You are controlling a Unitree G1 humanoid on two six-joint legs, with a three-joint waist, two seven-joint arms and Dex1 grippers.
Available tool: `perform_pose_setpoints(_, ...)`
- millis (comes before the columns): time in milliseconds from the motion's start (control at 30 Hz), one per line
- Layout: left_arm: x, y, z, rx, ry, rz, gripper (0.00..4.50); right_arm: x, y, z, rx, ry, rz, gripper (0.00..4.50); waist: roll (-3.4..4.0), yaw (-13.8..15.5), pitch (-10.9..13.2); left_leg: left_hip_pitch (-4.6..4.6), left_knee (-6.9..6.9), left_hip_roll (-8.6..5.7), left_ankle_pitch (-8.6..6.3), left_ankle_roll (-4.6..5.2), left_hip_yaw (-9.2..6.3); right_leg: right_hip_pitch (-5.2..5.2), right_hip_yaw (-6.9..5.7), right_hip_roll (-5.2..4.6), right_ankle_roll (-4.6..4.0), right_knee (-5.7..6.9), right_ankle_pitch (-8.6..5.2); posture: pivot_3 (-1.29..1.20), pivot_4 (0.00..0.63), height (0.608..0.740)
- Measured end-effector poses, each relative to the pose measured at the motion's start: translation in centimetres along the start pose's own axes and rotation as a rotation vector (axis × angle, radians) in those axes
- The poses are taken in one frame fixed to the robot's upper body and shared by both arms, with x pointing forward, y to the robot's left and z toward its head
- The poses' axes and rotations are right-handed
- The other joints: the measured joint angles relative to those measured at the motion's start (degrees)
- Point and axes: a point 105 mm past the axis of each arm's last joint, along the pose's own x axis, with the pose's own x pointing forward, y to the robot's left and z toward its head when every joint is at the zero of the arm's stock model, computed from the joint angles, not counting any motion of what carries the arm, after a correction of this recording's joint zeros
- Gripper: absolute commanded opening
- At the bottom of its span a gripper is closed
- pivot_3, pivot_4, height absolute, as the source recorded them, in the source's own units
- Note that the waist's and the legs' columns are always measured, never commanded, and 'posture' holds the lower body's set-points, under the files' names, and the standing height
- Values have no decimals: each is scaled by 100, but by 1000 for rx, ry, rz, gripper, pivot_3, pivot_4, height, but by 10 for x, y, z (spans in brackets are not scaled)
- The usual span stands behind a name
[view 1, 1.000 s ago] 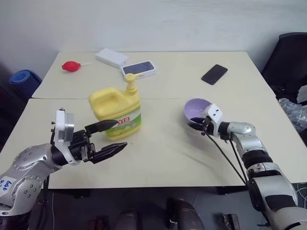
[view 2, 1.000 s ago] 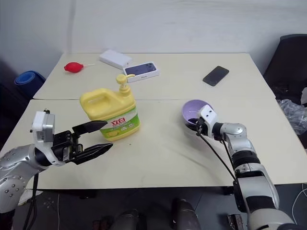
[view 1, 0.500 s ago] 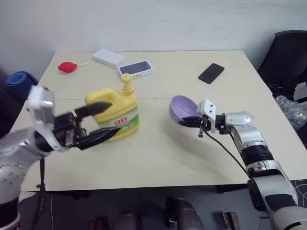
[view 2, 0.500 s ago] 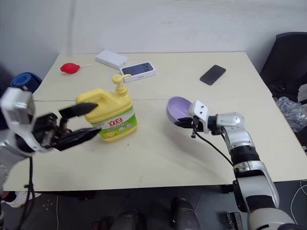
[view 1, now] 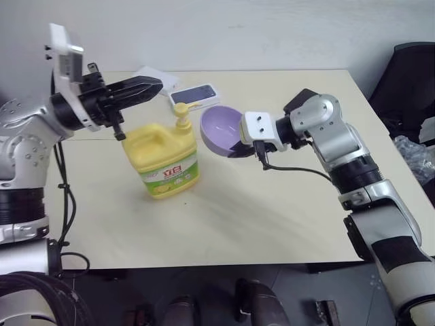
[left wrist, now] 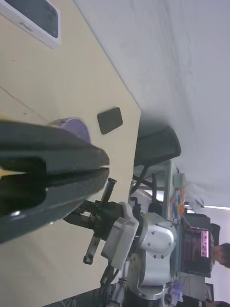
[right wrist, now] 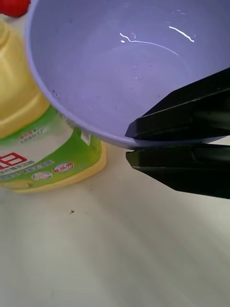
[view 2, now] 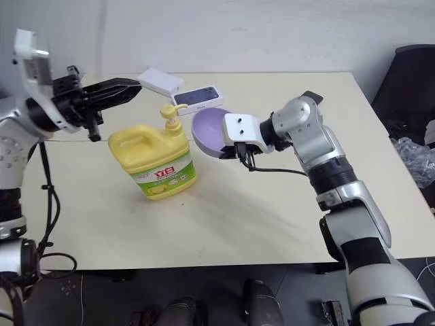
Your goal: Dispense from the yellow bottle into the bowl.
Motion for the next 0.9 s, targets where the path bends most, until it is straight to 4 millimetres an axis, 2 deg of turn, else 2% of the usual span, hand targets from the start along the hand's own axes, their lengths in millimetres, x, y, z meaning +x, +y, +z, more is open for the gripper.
perform_pose_setpoints(133, 18, 4, -17, -18, 28, 2, 33, 0, -6, 2, -33, 31, 13, 0, 0, -4, 0, 1, 1, 6, 0, 0, -1, 0, 3, -2, 0, 3, 0, 0, 150, 740)
perform_pose_setpoints(267, 27, 8, -24, -4, 42, 41, 33, 4, -12, 4, -41, 37, 24, 0, 0, -24, 1, 1, 0, 12, 0, 0, 0, -7, 7, -6, 0, 8, 0, 0, 150, 740)
perform_pose_setpoints(467, 33, 14, -33, 10, 91, 74, 33, 12, -32, 25, -87, 21, -6, 0, 1, -44, 1, -1, 0, 14, 0, -1, -1, -9, 9, -9, 0, 11, 0, 0, 150, 740)
perform_pose_setpoints(900, 33, 13, -39, 9, 145, 75, 33, 15, -39, 24, -92, 37, -16, 0, 1, -42, 1, -13, 9, 13, 2, 1, -16, -8, 21, -17, 0, 11, 0, 0, 150, 740)
